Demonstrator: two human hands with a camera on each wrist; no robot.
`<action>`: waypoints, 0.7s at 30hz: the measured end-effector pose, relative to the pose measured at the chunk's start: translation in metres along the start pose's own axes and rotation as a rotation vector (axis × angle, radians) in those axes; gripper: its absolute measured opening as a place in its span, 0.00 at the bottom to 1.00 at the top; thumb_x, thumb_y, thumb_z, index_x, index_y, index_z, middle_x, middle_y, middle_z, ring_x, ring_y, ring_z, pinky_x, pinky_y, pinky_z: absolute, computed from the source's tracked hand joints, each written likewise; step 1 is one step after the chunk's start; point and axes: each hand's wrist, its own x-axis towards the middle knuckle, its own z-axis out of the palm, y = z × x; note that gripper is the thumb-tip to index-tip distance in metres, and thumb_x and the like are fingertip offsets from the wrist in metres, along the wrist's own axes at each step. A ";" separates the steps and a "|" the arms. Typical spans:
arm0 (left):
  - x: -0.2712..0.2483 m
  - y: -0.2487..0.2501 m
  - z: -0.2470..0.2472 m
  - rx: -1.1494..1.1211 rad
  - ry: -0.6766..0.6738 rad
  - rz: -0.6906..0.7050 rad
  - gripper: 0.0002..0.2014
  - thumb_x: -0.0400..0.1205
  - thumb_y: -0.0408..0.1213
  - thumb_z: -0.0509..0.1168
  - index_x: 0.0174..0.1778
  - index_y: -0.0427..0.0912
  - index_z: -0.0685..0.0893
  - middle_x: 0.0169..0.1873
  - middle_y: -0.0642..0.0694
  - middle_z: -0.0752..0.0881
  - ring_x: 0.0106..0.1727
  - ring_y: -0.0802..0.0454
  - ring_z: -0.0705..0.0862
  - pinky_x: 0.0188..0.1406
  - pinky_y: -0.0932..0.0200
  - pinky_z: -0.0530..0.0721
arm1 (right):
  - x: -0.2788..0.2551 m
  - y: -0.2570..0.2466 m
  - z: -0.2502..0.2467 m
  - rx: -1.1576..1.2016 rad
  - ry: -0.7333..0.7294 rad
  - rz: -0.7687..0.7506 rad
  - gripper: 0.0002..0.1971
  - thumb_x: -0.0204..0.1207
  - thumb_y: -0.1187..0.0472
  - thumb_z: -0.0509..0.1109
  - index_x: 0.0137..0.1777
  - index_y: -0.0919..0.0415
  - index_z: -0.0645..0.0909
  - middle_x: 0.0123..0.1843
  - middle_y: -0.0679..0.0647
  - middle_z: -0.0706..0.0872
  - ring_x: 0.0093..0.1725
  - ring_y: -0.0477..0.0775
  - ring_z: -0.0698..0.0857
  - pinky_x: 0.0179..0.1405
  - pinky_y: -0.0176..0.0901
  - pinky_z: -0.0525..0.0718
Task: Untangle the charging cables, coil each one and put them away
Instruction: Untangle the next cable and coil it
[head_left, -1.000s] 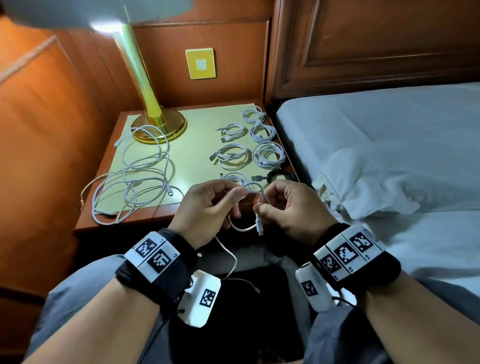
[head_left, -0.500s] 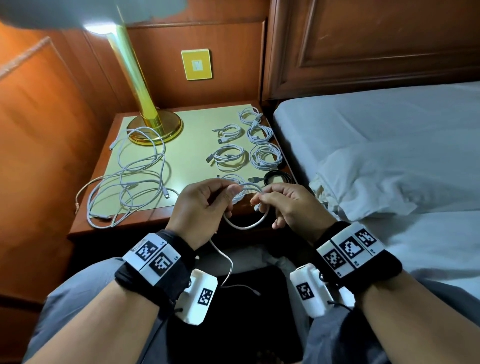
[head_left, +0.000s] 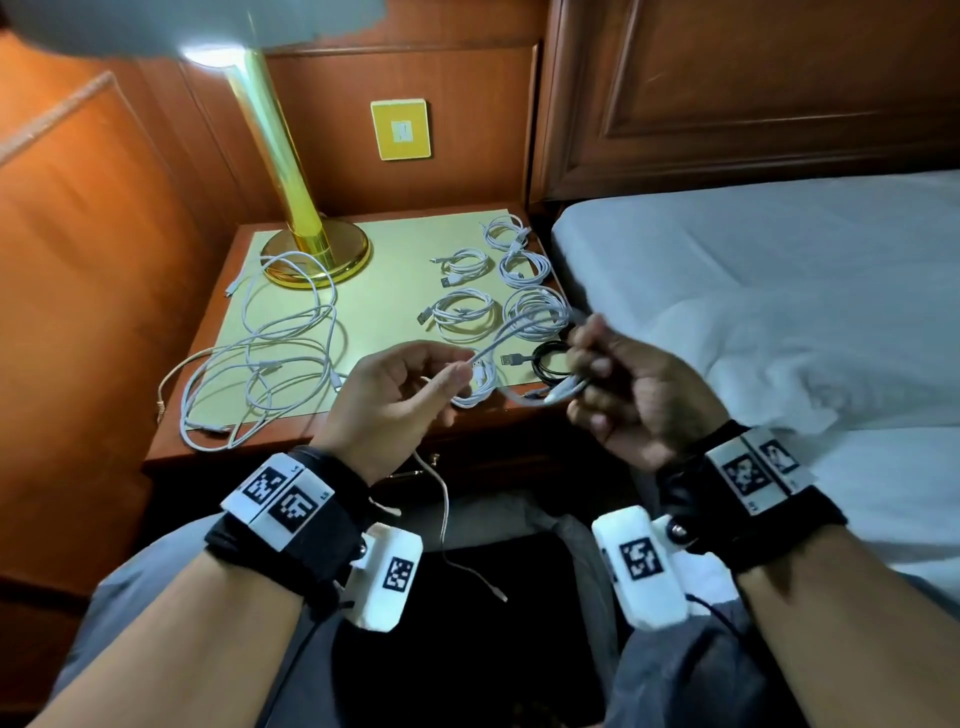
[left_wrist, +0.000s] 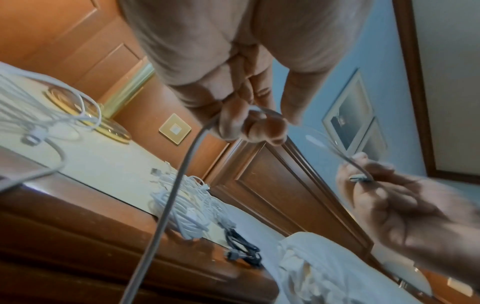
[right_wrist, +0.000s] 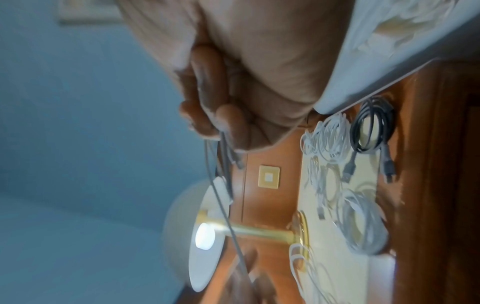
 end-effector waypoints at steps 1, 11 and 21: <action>0.000 -0.003 -0.004 0.013 0.002 0.000 0.04 0.83 0.38 0.72 0.52 0.47 0.89 0.36 0.44 0.90 0.28 0.51 0.81 0.24 0.66 0.76 | 0.000 -0.008 -0.007 0.070 0.034 -0.047 0.12 0.84 0.49 0.60 0.41 0.51 0.76 0.27 0.45 0.70 0.12 0.39 0.59 0.17 0.32 0.62; -0.011 -0.008 -0.008 0.429 0.026 0.145 0.10 0.79 0.30 0.74 0.44 0.53 0.92 0.40 0.59 0.92 0.36 0.55 0.87 0.42 0.68 0.84 | -0.012 -0.013 -0.014 -0.224 0.160 -0.361 0.11 0.77 0.52 0.69 0.41 0.57 0.87 0.35 0.54 0.88 0.16 0.45 0.66 0.20 0.36 0.69; -0.018 0.001 0.014 0.209 -0.078 0.264 0.04 0.80 0.34 0.75 0.47 0.45 0.87 0.39 0.56 0.90 0.41 0.56 0.88 0.46 0.57 0.86 | -0.020 0.016 0.009 -0.746 -0.025 -0.223 0.11 0.86 0.68 0.63 0.49 0.79 0.80 0.40 0.71 0.87 0.16 0.36 0.78 0.17 0.21 0.71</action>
